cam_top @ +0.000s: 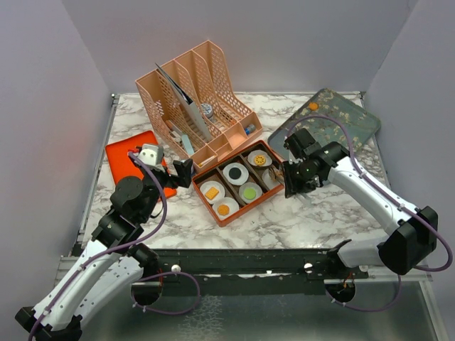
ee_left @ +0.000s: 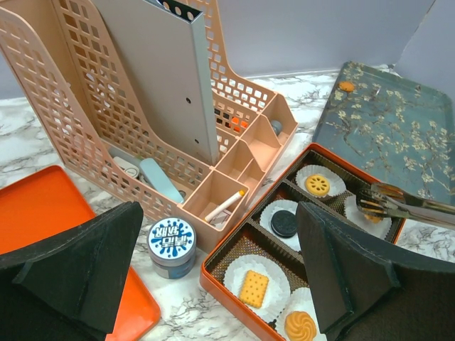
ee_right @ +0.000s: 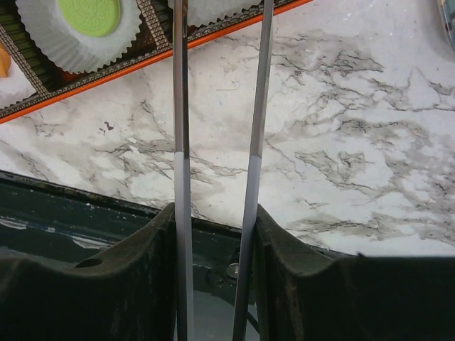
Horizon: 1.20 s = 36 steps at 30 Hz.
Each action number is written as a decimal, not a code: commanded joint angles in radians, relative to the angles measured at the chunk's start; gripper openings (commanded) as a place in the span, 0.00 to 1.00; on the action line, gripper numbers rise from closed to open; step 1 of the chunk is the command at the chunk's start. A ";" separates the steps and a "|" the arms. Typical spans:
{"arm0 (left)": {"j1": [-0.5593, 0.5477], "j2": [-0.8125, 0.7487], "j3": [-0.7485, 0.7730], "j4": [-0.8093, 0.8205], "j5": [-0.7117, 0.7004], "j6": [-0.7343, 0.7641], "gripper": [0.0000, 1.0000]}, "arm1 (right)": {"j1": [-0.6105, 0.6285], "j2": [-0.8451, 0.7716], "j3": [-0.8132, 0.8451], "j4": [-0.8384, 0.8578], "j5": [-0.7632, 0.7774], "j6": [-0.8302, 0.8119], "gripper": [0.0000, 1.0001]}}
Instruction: Pack the cookies
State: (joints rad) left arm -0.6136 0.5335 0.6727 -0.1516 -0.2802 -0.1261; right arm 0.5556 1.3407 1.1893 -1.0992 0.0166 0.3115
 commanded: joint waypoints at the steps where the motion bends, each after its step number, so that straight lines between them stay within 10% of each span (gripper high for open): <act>1: 0.008 0.001 -0.006 0.017 -0.010 0.000 0.99 | 0.010 0.000 -0.006 0.047 -0.010 0.011 0.18; 21: 0.011 0.001 -0.006 0.017 -0.008 0.000 0.99 | 0.012 -0.024 0.030 0.052 -0.001 -0.001 0.35; 36: 0.011 -0.006 -0.005 0.016 0.001 -0.003 0.99 | 0.010 -0.147 -0.136 0.180 0.448 0.281 0.38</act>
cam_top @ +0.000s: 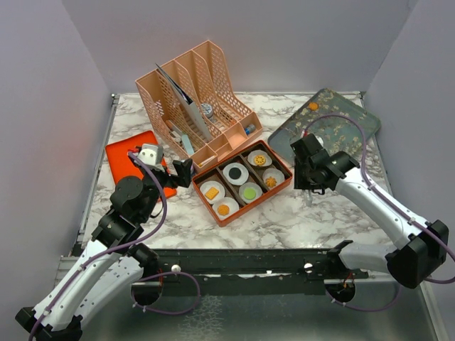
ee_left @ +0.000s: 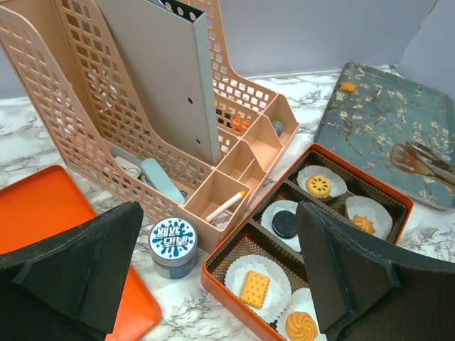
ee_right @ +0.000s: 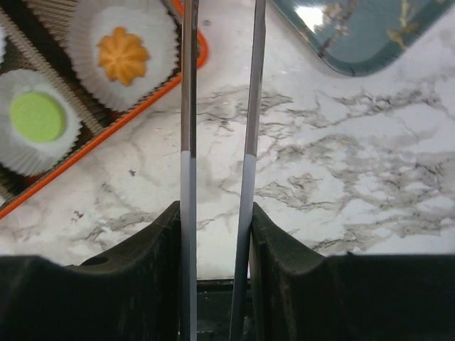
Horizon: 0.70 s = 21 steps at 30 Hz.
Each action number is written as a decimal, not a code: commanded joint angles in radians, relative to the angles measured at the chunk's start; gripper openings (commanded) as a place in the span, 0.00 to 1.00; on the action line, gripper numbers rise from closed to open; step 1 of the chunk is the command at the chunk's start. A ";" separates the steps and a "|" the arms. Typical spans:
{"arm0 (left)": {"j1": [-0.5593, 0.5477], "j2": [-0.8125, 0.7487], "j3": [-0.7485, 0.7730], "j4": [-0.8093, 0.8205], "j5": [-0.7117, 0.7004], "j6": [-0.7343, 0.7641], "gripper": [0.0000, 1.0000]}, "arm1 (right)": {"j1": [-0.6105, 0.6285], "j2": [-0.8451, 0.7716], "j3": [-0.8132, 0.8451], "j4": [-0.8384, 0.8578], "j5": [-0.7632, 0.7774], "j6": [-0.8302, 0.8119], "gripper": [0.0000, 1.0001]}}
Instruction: Pack the cookies
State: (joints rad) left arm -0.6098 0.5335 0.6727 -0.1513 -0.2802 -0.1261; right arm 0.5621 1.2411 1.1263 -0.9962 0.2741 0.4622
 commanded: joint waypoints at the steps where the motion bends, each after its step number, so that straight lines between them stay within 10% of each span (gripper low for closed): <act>1: 0.007 -0.005 -0.005 0.015 0.001 -0.003 0.99 | 0.001 -0.058 -0.101 0.099 0.214 0.156 0.38; 21: 0.007 -0.021 -0.005 0.012 -0.006 -0.006 0.99 | -0.140 -0.006 -0.555 0.553 0.168 0.320 0.42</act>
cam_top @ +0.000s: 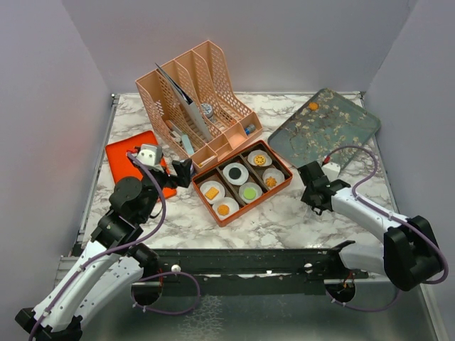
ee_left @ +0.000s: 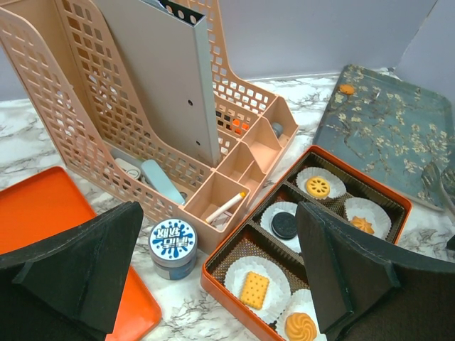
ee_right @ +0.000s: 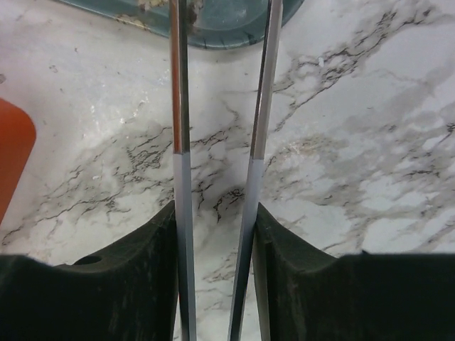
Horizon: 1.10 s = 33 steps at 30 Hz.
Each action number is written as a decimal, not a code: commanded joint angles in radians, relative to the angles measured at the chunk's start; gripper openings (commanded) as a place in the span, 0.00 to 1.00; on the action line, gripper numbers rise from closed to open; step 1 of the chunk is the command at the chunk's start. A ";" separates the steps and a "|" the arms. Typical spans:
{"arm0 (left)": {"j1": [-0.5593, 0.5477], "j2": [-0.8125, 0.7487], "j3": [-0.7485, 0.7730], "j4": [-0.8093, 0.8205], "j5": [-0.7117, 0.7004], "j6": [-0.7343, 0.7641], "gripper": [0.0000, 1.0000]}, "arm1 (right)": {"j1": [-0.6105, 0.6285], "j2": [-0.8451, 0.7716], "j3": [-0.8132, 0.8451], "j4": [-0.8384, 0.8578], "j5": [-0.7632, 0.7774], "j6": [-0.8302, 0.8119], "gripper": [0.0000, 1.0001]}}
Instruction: Pack the cookies
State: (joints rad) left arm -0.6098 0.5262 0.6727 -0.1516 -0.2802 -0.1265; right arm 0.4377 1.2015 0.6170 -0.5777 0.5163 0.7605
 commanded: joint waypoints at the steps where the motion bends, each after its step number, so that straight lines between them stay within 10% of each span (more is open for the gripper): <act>1: 0.007 -0.016 -0.007 0.012 -0.009 -0.004 0.99 | -0.016 0.041 -0.058 0.144 -0.089 0.028 0.42; 15: 0.020 0.044 -0.012 0.014 -0.059 -0.011 0.99 | -0.017 -0.028 -0.101 0.152 -0.101 -0.012 0.65; 33: 0.270 0.345 0.018 -0.029 -0.205 -0.173 0.99 | -0.017 -0.506 0.011 0.054 -0.050 -0.196 1.00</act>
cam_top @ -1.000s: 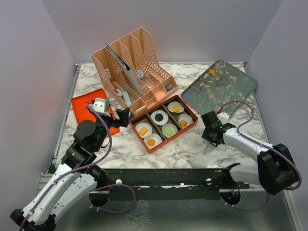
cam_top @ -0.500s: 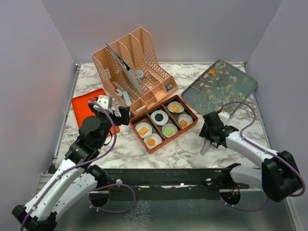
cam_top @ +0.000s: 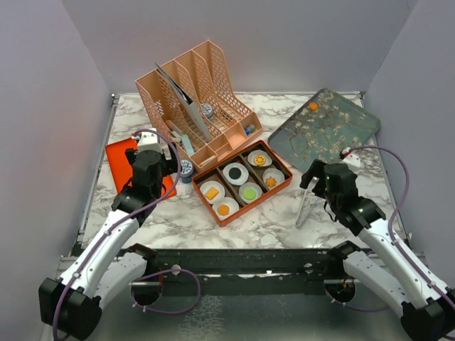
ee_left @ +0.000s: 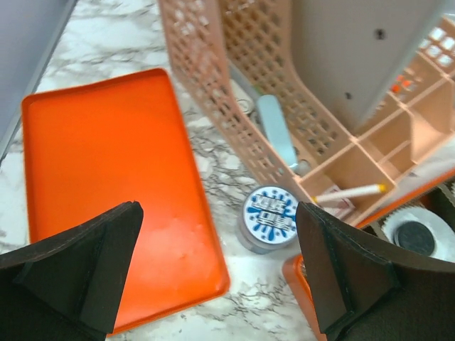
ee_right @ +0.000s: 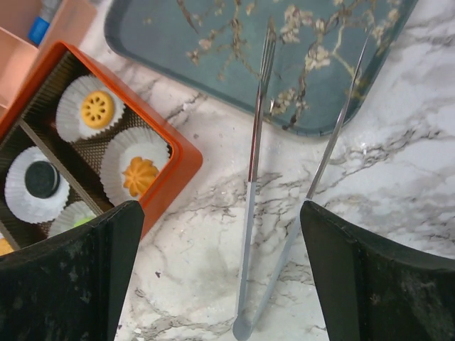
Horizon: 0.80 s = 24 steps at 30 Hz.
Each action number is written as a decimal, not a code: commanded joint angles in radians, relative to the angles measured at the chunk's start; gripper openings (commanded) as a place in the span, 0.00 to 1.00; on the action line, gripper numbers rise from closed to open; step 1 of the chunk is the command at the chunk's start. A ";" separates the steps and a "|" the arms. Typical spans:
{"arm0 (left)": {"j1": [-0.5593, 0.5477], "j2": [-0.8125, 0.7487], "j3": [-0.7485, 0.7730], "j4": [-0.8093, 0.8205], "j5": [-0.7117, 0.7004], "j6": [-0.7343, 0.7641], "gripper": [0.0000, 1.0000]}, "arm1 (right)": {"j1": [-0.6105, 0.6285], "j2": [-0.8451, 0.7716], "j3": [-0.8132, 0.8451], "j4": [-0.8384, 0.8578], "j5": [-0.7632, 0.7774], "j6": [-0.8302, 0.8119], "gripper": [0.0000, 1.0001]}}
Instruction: Pack the cookies
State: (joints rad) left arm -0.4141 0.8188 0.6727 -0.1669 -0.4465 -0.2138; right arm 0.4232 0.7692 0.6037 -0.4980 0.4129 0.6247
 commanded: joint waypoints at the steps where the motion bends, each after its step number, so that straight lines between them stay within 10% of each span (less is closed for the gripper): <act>1: 0.100 0.077 0.022 -0.019 -0.020 -0.112 0.99 | -0.003 -0.098 0.020 -0.014 0.052 -0.059 1.00; 11: 0.358 0.450 0.162 -0.047 0.251 -0.249 0.93 | -0.003 -0.312 -0.086 0.043 0.136 -0.047 1.00; 24: 0.388 0.837 0.433 -0.192 0.278 -0.288 0.84 | -0.002 -0.362 -0.127 0.046 0.179 -0.034 1.00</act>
State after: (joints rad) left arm -0.0330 1.5715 1.0309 -0.2802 -0.2066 -0.4530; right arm 0.4232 0.4175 0.4942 -0.4713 0.5465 0.5858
